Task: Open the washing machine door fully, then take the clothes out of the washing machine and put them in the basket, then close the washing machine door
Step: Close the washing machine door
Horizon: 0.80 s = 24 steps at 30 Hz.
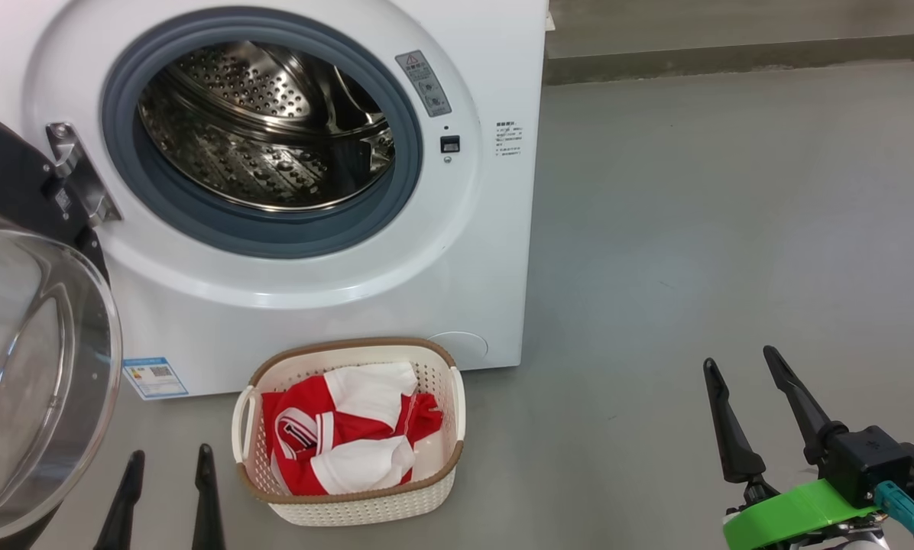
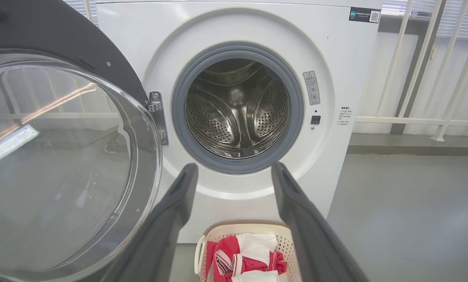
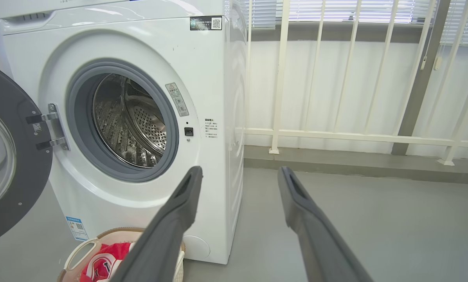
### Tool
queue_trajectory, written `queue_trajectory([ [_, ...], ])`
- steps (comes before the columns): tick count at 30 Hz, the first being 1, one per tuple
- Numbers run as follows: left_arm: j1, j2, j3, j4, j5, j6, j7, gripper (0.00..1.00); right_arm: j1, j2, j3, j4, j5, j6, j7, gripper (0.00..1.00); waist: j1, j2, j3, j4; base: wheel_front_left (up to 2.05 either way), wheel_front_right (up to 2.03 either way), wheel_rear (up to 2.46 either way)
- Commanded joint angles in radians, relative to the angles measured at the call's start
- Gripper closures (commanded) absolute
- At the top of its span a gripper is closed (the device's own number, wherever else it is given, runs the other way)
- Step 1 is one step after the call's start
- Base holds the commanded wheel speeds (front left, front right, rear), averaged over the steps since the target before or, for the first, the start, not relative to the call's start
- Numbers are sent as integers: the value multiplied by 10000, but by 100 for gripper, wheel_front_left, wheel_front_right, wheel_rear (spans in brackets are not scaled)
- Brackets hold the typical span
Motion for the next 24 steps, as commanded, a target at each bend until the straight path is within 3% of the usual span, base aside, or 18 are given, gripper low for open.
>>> queue_trajectory([
  [1,-194,160,251,-276,-36,-68,51,0,-267,-81,235,-221,-63,48,-63,0,0,-1,-11,20,-11,11,0],
  [12,-142,421,-231,-269,332,-142,473,0,-222,-81,283,-200,3,48,-63,0,0,-1,-30,241,0,0,0],
  [24,-76,366,92,-621,546,626,517,0,-212,-81,491,-185,71,48,-63,0,0,-1,-135,990,0,0,0],
])
